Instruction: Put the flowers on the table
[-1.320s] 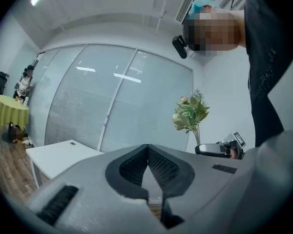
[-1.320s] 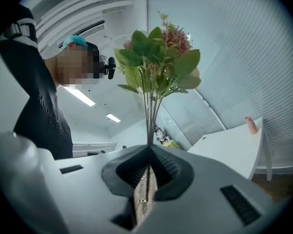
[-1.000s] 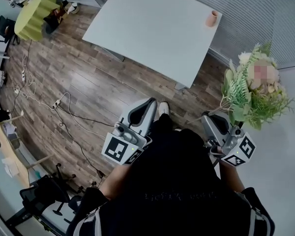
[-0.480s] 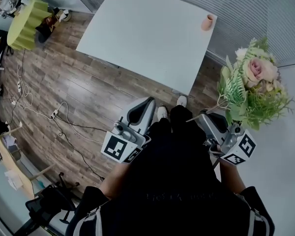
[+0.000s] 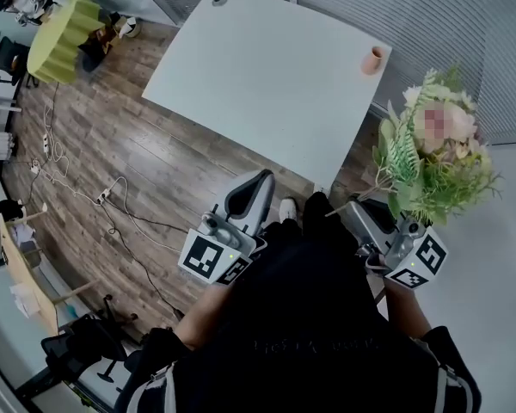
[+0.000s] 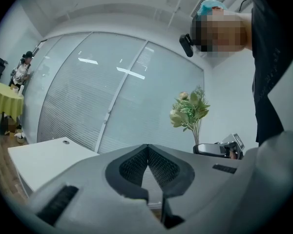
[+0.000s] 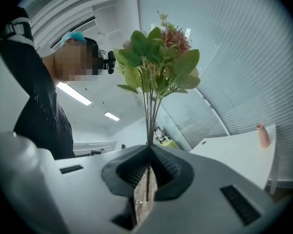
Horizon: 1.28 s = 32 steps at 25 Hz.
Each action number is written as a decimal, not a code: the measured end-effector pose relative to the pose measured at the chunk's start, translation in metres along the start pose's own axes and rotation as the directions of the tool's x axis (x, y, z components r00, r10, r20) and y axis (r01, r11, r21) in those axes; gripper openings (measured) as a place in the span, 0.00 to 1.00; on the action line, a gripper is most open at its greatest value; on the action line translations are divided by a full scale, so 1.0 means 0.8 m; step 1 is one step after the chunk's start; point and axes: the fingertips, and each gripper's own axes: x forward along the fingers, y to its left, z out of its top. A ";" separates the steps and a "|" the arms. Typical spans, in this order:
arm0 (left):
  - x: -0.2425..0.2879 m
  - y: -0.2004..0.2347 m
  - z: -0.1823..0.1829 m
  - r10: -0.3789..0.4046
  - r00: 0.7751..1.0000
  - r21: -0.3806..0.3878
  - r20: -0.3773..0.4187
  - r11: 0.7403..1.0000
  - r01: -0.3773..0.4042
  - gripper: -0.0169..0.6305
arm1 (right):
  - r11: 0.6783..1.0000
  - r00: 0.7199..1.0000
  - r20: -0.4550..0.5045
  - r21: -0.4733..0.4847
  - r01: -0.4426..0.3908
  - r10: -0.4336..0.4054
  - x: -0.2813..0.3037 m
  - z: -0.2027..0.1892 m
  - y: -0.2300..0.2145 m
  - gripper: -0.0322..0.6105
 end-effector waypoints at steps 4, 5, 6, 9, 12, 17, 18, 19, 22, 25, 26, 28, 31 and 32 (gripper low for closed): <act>0.026 0.004 -0.001 0.008 1.000 0.029 -0.001 1.000 -0.008 0.05 | 1.000 1.000 -0.014 0.007 -0.026 0.026 0.004 0.006 -0.025 0.11; 0.032 0.002 -0.007 0.009 1.000 0.045 -0.010 0.999 -0.008 0.05 | 0.999 0.999 -0.015 0.010 -0.031 0.031 0.001 0.004 -0.033 0.11; 0.038 0.002 -0.009 0.010 1.000 0.057 -0.019 0.998 -0.009 0.05 | 0.999 0.999 -0.016 0.012 -0.035 0.036 0.002 0.006 -0.038 0.11; 0.057 0.005 -0.001 0.016 0.999 0.072 -0.028 0.997 -0.014 0.05 | 0.999 0.999 -0.027 0.015 -0.044 0.045 0.010 0.021 -0.054 0.11; 0.077 -0.005 0.008 0.017 1.000 0.068 -0.014 0.998 -0.016 0.05 | 0.998 0.998 -0.028 0.025 -0.052 0.052 0.006 0.032 -0.071 0.11; 0.092 -0.019 0.030 0.030 0.999 0.077 0.030 0.997 -0.032 0.05 | 0.997 0.997 -0.043 0.040 -0.067 0.068 -0.003 0.048 -0.080 0.11; 0.096 -0.016 0.028 0.038 0.999 0.084 0.027 0.996 -0.040 0.05 | 0.997 0.996 -0.050 0.043 -0.065 0.068 -0.002 0.047 -0.087 0.11; 0.100 -0.012 0.023 0.049 0.999 0.090 0.020 0.995 -0.050 0.05 | 0.997 0.996 -0.061 0.046 -0.062 0.065 -0.001 0.045 -0.096 0.11; 0.106 0.002 0.000 0.097 0.995 0.099 -0.018 0.991 -0.095 0.05 | 0.997 0.994 -0.098 0.054 -0.048 0.053 -0.001 0.036 -0.118 0.11; 0.109 0.007 -0.015 0.112 0.993 0.086 -0.039 0.990 -0.108 0.05 | 0.997 0.991 -0.134 0.073 -0.016 0.026 0.003 0.021 -0.136 0.11; 0.111 0.009 -0.018 0.110 0.993 0.082 -0.047 0.991 -0.106 0.05 | 0.997 0.990 -0.143 0.083 -0.006 0.018 0.007 0.017 -0.141 0.11; 0.114 0.017 -0.026 0.107 0.992 0.072 -0.063 0.992 -0.102 0.05 | 0.994 0.987 -0.159 0.107 0.012 0.005 0.016 0.009 -0.150 0.11; 0.115 0.035 -0.051 0.103 0.989 0.093 -0.104 0.991 -0.094 0.05 | 0.991 0.982 -0.188 0.129 0.041 -0.016 0.031 -0.009 -0.160 0.11; 0.114 0.042 -0.061 0.099 0.987 0.098 -0.123 0.991 -0.088 0.05 | 0.990 0.980 -0.197 0.130 0.051 -0.025 0.036 -0.015 -0.163 0.11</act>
